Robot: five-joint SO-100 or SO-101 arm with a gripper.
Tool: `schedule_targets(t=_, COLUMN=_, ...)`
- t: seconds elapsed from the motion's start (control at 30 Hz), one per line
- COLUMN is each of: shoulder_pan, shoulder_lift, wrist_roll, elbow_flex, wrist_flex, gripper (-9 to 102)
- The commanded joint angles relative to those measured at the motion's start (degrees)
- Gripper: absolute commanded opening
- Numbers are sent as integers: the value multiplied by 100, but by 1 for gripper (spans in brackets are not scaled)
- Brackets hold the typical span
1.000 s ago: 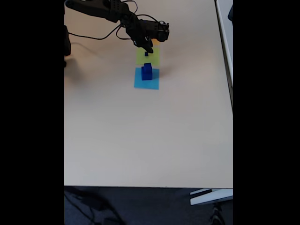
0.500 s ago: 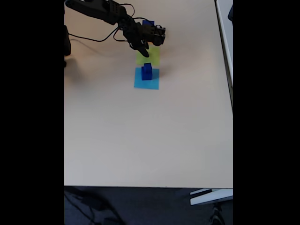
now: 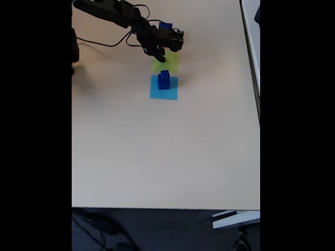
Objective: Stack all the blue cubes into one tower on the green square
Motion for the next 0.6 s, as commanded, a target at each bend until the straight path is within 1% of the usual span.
schedule_targets(t=0.0, shoulder_pan=44, shoulder_lift=589, wrist_roll=-62, elbow_flex=-35, wrist_flex=-105, gripper=9)
schedule_targets(t=0.57, shoulder_pan=158, shoulder_lift=650, wrist_roll=-141, elbow_flex=62, wrist_flex=-79, gripper=8)
